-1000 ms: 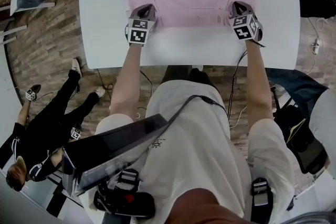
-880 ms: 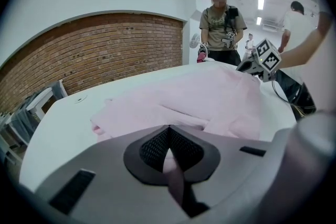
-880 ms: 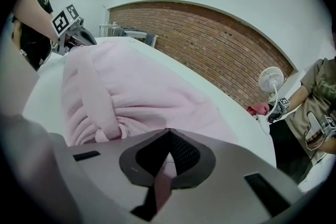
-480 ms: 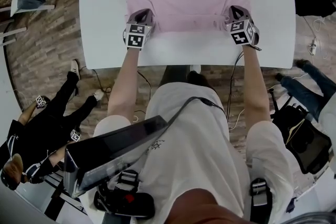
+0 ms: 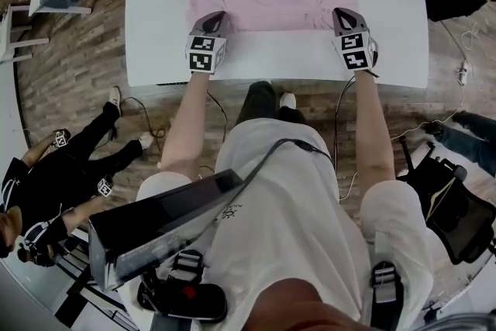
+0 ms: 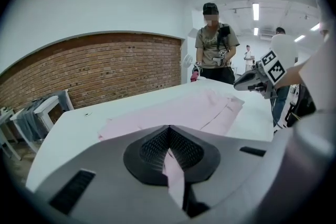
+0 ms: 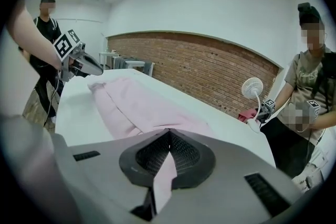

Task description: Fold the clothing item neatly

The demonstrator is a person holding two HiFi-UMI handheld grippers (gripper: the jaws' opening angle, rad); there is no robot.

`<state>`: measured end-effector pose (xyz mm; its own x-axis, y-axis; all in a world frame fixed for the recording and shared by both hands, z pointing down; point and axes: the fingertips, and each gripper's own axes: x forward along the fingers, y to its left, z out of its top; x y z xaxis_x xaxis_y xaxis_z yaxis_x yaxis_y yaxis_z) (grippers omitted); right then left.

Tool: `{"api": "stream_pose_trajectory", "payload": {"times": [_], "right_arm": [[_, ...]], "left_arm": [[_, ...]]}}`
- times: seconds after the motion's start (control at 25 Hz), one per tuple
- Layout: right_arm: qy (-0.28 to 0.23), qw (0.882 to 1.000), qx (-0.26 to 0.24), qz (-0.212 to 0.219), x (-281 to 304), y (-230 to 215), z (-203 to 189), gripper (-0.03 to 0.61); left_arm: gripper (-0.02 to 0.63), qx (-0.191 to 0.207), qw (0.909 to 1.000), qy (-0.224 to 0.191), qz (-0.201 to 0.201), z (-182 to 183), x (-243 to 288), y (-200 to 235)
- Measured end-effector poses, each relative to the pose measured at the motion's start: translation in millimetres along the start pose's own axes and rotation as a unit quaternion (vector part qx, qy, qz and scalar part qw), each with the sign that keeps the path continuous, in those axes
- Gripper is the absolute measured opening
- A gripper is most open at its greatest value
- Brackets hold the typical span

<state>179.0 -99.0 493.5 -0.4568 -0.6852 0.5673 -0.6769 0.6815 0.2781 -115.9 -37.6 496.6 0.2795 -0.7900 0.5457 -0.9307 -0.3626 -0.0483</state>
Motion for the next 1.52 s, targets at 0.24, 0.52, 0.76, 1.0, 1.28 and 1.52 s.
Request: {"api": "stream_pose_trajectory", "payload": {"times": [0.24, 0.52, 0.76, 1.0, 1.28, 1.52], "right_arm": [[-0.042, 0.999, 0.034, -0.001, -58, 14, 6, 0.004], [-0.081, 0.996, 0.037, 0.002, -112, 39, 17, 0.005], [-0.088, 0.996, 0.022, -0.004, -143, 62, 22, 0.005], [-0.086, 0.996, 0.034, -0.005, -165, 92, 12, 0.005], [-0.088, 0.995, 0.041, -0.027, -214, 141, 1, 0.005], [-0.090, 0.993, 0.057, -0.044, -270, 194, -14, 0.005]], "left_arm": [[0.002, -0.015, 0.9989, -0.045, -0.004, 16, -46, -48], [0.002, -0.013, 0.9975, -0.070, 0.001, 20, -95, -86], [0.002, -0.017, 0.9952, -0.096, -0.005, 28, -133, -103], [0.002, -0.014, 0.9941, -0.108, -0.008, 18, -158, -116], [0.002, -0.001, 0.9924, -0.119, -0.030, -14, -209, -142], [0.002, 0.003, 0.9904, -0.129, -0.048, -48, -268, -168]]}}
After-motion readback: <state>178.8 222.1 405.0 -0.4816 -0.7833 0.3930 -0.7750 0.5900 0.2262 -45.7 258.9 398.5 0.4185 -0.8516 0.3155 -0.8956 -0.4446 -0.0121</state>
